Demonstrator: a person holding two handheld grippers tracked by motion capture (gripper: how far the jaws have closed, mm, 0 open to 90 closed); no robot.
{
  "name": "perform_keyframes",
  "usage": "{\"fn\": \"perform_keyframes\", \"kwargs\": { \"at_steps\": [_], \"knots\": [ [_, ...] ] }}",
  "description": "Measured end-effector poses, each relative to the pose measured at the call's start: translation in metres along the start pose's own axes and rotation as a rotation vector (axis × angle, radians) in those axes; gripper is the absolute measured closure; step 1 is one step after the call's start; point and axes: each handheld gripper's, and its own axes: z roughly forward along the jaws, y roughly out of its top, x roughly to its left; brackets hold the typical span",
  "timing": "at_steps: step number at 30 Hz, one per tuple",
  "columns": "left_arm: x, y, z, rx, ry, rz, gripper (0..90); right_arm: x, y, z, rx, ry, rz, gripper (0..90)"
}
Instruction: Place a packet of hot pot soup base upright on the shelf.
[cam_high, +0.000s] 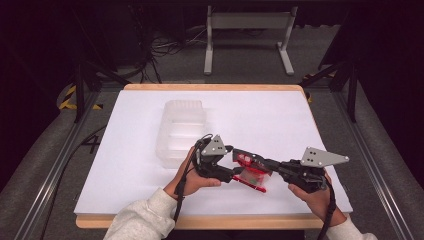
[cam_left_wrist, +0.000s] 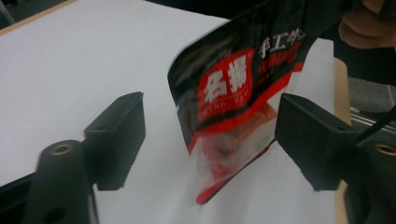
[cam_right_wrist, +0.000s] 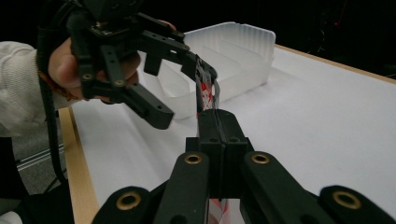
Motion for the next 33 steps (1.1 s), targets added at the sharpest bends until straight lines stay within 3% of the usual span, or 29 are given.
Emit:
{"fn": "perform_keyframes", "kwargs": {
  "at_steps": [3,6,8,10,12,19,23,29,33],
  "knots": [
    [0.002,0.001,-0.002,-0.033,-0.006,-0.007,58.9,0.001,0.001,0.0,0.007,-0.008,-0.007,90.0],
    [0.003,0.001,-0.004,-0.029,0.004,0.005,74.9,0.001,0.002,0.0,0.014,-0.017,-0.007,90.0],
    [0.005,0.001,-0.006,-0.027,0.001,0.006,84.5,0.001,0.004,0.001,0.015,-0.023,-0.01,90.0],
    [0.005,0.002,-0.007,-0.021,-0.005,0.014,88.1,0.002,0.005,0.001,0.015,-0.024,-0.012,90.0],
    [0.003,0.003,-0.008,-0.009,0.009,0.035,89.2,0.003,0.006,0.003,0.021,-0.031,-0.022,90.0],
    [0.004,0.011,-0.012,0.004,0.032,0.049,89.5,-0.001,0.013,0.004,0.019,-0.053,-0.035,90.0],
    [0.006,0.016,-0.017,-0.004,0.038,0.046,89.6,-0.002,0.022,0.006,0.011,-0.058,-0.045,90.0],
    [0.01,0.027,-0.031,-0.009,0.079,0.074,89.8,-0.003,0.038,0.011,-0.006,-0.066,-0.061,90.0],
    [0.016,0.03,-0.041,-0.03,0.098,0.063,89.8,-0.002,0.053,0.019,-0.022,-0.069,-0.079,90.0]
  ]
}}
